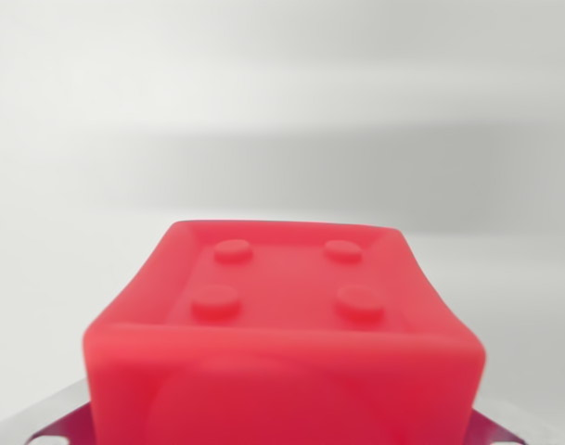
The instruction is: Destack cube
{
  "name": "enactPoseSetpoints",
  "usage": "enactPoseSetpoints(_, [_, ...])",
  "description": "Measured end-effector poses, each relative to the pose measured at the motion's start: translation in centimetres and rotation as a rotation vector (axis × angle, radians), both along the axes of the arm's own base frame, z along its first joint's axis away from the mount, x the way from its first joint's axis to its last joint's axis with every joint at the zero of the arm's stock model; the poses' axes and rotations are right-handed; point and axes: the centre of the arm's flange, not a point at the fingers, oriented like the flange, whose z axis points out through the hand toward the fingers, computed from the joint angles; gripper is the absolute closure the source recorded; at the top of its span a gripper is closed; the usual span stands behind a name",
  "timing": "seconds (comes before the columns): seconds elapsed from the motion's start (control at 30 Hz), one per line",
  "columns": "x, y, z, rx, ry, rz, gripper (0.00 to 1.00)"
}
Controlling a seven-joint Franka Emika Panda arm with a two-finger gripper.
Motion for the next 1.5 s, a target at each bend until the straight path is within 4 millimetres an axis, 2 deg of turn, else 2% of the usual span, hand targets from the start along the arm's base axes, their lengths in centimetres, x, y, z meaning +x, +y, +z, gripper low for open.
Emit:
enactPoseSetpoints(1.27, [-5.8,1.5,0.8,-0.001,-0.002,-0.269,1.0])
enactPoseSetpoints(1.4, [-5.9,1.6,0.4,0.002,-0.005,-0.276,1.0])
enactPoseSetpoints(1.5, [-5.9,1.6,-0.8,0.002,0.001,-0.278,1.0])
